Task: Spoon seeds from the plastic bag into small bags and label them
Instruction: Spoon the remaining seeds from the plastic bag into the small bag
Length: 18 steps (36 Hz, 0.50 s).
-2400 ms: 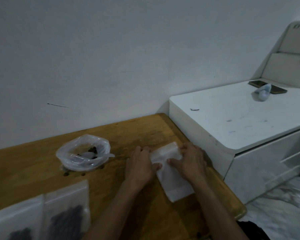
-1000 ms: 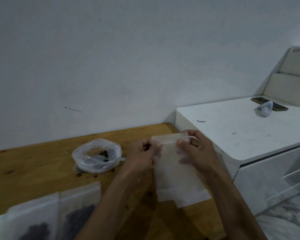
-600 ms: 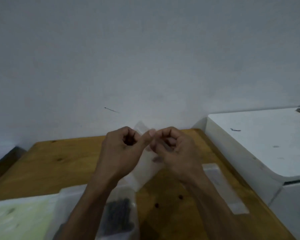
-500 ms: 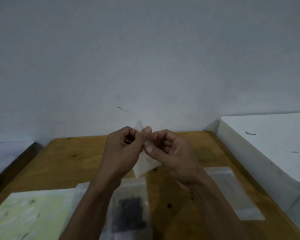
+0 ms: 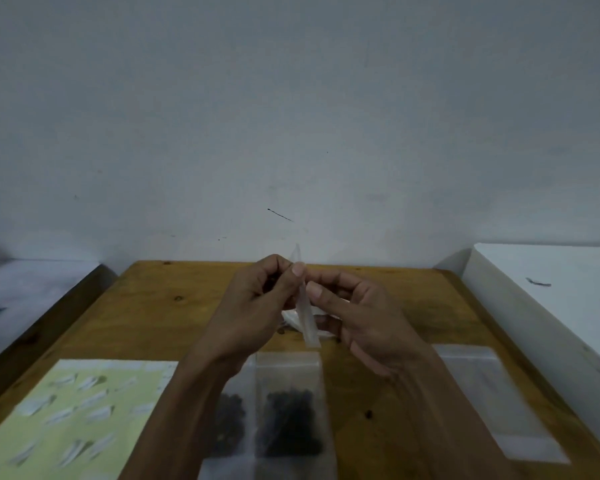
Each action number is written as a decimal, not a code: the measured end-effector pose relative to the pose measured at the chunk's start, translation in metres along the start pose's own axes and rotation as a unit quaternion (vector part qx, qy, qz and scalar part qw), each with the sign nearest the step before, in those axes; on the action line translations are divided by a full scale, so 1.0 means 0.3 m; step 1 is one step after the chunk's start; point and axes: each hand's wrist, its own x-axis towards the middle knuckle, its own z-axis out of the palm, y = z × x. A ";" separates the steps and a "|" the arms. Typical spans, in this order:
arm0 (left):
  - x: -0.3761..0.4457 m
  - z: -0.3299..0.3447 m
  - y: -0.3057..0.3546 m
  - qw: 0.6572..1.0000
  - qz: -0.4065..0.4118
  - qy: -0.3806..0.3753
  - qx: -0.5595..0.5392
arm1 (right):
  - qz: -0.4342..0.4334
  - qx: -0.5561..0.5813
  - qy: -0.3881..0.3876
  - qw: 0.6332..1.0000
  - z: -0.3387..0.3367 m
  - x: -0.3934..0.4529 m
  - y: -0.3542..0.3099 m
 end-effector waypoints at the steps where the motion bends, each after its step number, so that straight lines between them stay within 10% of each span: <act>1: 0.003 -0.003 -0.004 1.000 0.000 0.000 -0.003 | -0.002 -0.016 0.004 1.000 0.002 0.003 0.001; 12: 0.008 -0.042 -0.026 1.000 0.013 0.002 0.001 | 0.009 -0.029 -0.005 1.000 0.015 0.031 0.008; 18: -0.004 -0.046 -0.023 0.990 0.041 0.055 0.127 | -0.154 -0.338 0.072 0.926 0.064 0.031 0.008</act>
